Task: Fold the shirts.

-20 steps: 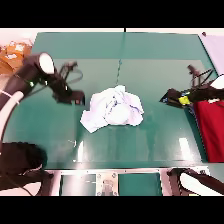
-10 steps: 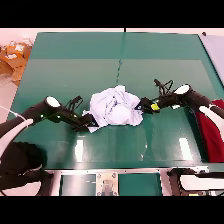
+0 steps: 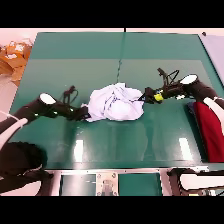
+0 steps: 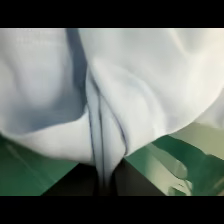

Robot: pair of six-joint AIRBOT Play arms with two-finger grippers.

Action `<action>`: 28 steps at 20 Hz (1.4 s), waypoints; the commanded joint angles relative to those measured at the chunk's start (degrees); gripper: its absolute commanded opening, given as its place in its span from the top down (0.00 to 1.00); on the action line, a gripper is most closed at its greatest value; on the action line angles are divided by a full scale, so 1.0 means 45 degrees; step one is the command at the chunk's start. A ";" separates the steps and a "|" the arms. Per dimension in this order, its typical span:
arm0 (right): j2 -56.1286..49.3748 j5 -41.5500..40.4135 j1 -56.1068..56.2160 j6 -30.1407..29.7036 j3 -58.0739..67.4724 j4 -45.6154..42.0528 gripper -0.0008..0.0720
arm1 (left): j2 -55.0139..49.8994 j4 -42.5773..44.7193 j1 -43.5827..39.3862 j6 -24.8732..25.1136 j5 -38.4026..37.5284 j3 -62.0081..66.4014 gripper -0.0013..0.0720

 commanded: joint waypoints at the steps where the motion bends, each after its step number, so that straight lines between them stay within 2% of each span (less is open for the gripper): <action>1: -0.0010 0.0981 -0.0840 -0.0010 0.0418 -0.0787 0.97 | 0.1355 0.3507 0.0923 -0.1554 -0.0593 0.0894 0.94; 4: -0.0010 0.1146 -0.0942 -0.0175 -0.0500 -0.1593 0.97 | 0.2118 0.4799 0.1846 -0.1719 -0.1613 0.1005 0.94; 8: -0.0010 0.1064 -0.0704 -0.0685 -0.1360 -0.1331 0.97 | 0.2142 0.4643 0.2059 -0.0996 -0.2448 0.1001 0.94; 9: -0.0010 0.1049 -0.0622 -0.0680 -0.1389 -0.1277 0.95 | 0.2137 0.4605 0.2064 -0.0957 -0.2414 0.0991 0.94; 10: -0.0010 0.0996 -0.0559 -0.0685 -0.1365 -0.1229 0.85 | 0.2137 0.4595 0.2059 -0.0957 -0.2409 0.0991 0.94; 11: -0.0010 0.0976 -0.0559 -0.0685 -0.1307 -0.1175 0.84 | 0.2137 0.4595 0.2064 -0.0937 -0.2409 0.0996 0.94; 14: -0.0010 0.1015 -0.0583 -0.0680 -0.1030 -0.1141 0.89 | 0.2142 0.4585 0.2064 -0.0918 -0.2414 0.0996 0.94; 15: -0.0010 0.1005 -0.0578 -0.0685 -0.1015 -0.1044 0.97 | 0.2137 0.4585 0.2059 -0.0918 -0.2409 0.0996 0.94; 18: 0.0044 0.1311 -0.0622 -0.0505 -0.0510 -0.0976 0.97 | 0.2152 0.4643 0.2064 -0.0913 -0.2433 0.1307 0.94; 20: 0.0364 0.2210 -0.0714 -0.0034 0.0976 -0.0971 0.97 | 0.2385 0.5153 0.2064 -0.0913 -0.2953 0.2812 0.94; 22: 0.1088 0.3147 -0.0835 0.0486 0.3449 -0.0962 0.97 | 0.2885 0.5450 0.2064 -0.0899 -0.3813 0.5532 0.94; 26: 0.3589 0.2885 -0.1263 0.1277 0.9350 -0.0903 0.97 | 0.3356 0.5124 0.2059 -0.0563 -0.5663 1.2536 0.94; 28: 0.4673 0.2453 -0.1632 0.1681 1.1968 -0.0947 0.97 | 0.3356 0.5129 0.2064 -0.0529 -0.6067 1.5737 0.94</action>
